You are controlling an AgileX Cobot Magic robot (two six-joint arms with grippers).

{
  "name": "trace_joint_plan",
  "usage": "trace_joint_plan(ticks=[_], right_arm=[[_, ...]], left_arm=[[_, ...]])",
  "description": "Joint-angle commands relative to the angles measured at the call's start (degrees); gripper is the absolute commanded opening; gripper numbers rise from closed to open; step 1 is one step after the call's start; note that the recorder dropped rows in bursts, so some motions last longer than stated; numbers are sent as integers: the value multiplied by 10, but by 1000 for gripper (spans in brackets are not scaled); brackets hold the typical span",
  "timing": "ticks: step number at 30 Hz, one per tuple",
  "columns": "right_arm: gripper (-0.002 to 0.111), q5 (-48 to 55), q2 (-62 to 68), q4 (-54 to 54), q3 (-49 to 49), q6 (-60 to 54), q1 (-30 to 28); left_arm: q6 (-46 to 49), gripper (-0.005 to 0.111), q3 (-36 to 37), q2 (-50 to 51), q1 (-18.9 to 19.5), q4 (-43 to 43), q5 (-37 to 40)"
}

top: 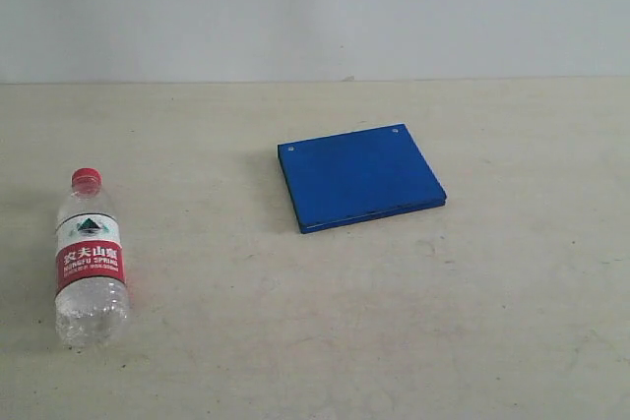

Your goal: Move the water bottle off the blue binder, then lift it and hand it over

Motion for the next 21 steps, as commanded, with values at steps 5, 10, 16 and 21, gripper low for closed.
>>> trace_joint_plan(ticks=[5, 10, 16, 21], right_arm=[[0, -16, -70, 31, -1, -9, -5], [0, -105, -164, 50, -1, -31, -5], [0, -101, -292, -68, -1, -13, -5], [0, -79, -403, -215, 28, 94, -5]], left_arm=[[131, 4, -92, 112, -4, 106, 70], [169, 4, -207, 360, -4, 144, 30], [171, 6, -331, 664, -4, 199, -55], [175, 35, -449, 848, -4, 214, -35]])
